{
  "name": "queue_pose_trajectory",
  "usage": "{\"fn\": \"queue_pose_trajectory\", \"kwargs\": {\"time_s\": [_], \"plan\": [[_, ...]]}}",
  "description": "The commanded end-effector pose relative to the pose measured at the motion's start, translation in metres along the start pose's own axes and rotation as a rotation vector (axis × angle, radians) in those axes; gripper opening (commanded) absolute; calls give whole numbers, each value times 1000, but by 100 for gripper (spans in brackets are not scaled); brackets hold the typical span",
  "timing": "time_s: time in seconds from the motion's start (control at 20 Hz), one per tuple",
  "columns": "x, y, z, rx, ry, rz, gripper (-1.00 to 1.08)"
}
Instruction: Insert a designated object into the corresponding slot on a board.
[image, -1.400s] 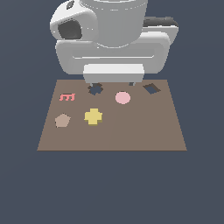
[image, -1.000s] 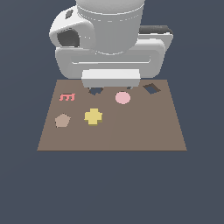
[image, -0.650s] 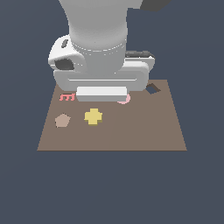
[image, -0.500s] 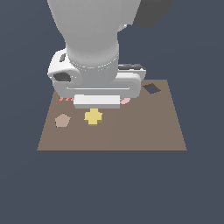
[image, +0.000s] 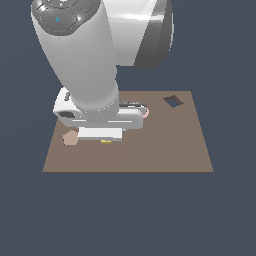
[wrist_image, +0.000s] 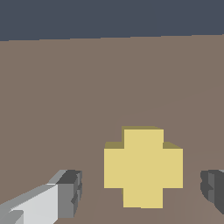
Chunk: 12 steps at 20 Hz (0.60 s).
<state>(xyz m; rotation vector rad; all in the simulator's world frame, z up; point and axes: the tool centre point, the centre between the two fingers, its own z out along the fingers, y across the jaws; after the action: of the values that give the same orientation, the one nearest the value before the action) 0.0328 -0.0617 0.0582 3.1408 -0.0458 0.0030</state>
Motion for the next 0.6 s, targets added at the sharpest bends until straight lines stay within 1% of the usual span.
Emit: {"fn": "queue_pose_trajectory", "kwargs": {"time_s": [0.0, 0.55], "plan": [[2, 3, 7, 0, -1, 2, 100], [3, 4, 11, 0, -3, 3, 100]]}}
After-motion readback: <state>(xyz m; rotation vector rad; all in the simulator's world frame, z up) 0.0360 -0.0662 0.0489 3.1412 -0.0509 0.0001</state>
